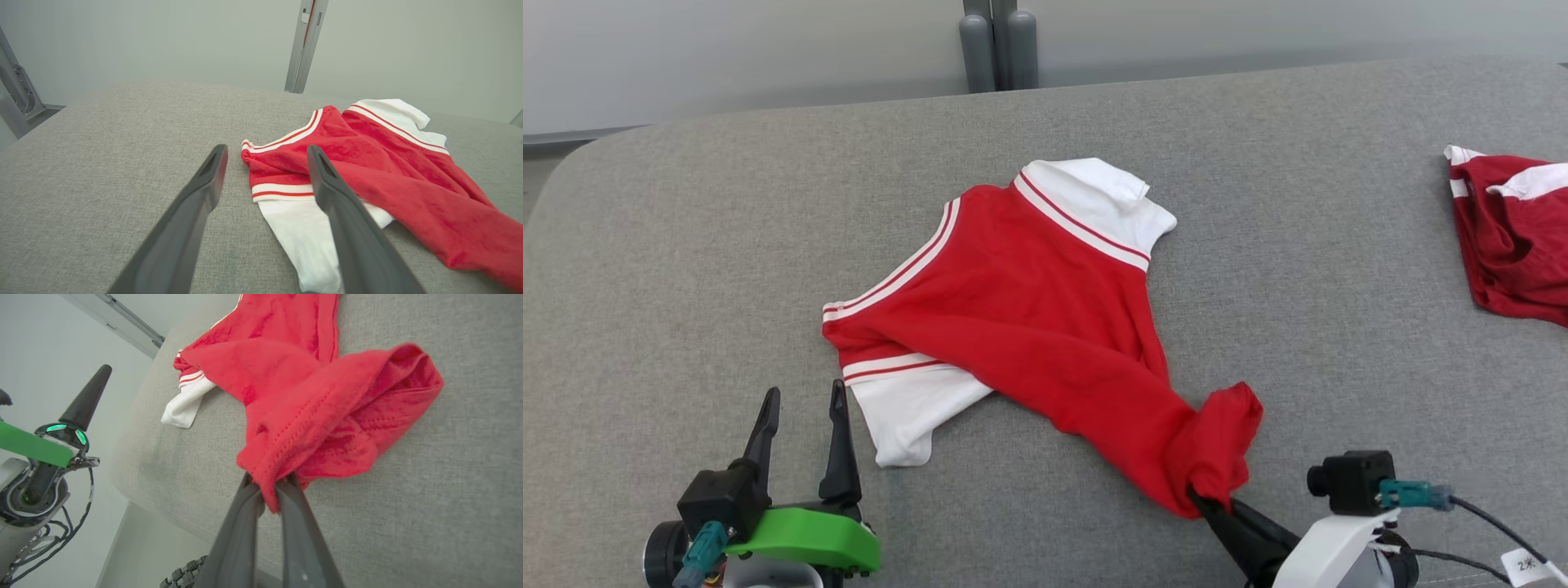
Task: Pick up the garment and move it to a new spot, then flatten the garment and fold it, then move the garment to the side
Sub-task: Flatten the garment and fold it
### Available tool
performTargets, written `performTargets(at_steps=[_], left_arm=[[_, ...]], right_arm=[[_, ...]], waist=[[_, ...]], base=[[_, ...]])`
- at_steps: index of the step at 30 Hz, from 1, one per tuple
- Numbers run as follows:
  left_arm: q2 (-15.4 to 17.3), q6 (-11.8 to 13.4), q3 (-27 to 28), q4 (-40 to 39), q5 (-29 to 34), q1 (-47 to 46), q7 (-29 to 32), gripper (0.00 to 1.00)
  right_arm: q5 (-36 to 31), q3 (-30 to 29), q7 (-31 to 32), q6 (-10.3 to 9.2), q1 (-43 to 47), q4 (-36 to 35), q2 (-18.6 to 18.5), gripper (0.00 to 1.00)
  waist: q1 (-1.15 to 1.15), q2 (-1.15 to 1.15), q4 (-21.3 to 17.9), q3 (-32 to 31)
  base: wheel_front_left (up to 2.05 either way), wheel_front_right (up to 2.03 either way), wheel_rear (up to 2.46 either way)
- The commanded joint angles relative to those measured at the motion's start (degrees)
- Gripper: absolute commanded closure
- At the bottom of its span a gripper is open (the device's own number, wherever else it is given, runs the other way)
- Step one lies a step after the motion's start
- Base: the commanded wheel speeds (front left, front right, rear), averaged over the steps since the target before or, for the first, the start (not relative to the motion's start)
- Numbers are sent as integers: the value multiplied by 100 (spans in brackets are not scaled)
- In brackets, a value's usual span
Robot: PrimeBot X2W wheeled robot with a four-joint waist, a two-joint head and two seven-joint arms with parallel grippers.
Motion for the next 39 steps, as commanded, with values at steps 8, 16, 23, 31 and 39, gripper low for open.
performTargets(at_steps=[8, 16, 23, 31, 39], left_arm=[[88, 46, -14, 19, -64, 117, 9, 0], [98, 68, -58, -28, -101, 149, 13, 0], [41, 46, -154, -20, -114, -40, 14, 0], [-26, 26, -212, 68, -117, -222, -3, 0], [-103, 13, -223, 186, -170, -318, -13, 0]], right_arm=[[-82, 198, -551, 2, -318, 539, -89, 0], [-61, -575, -434, 3, -464, -283, -546, 0], [-424, -973, 38, 2, -933, -172, -560, 0], [-700, -215, 523, 2, -2231, 1369, -430, 0], [-1039, 276, 544, 2, -3253, 3291, -246, 0]], waist=[[0, 0, -4, -115], [0, 0, -67, -158], [0, 0, 138, -12], [0, 0, 595, 199], [0, 0, 1083, 296]], base=[[0, 0, 0], [0, 0, 0], [0, 0, 0], [0, 0, 0], [0, 0, 0]])
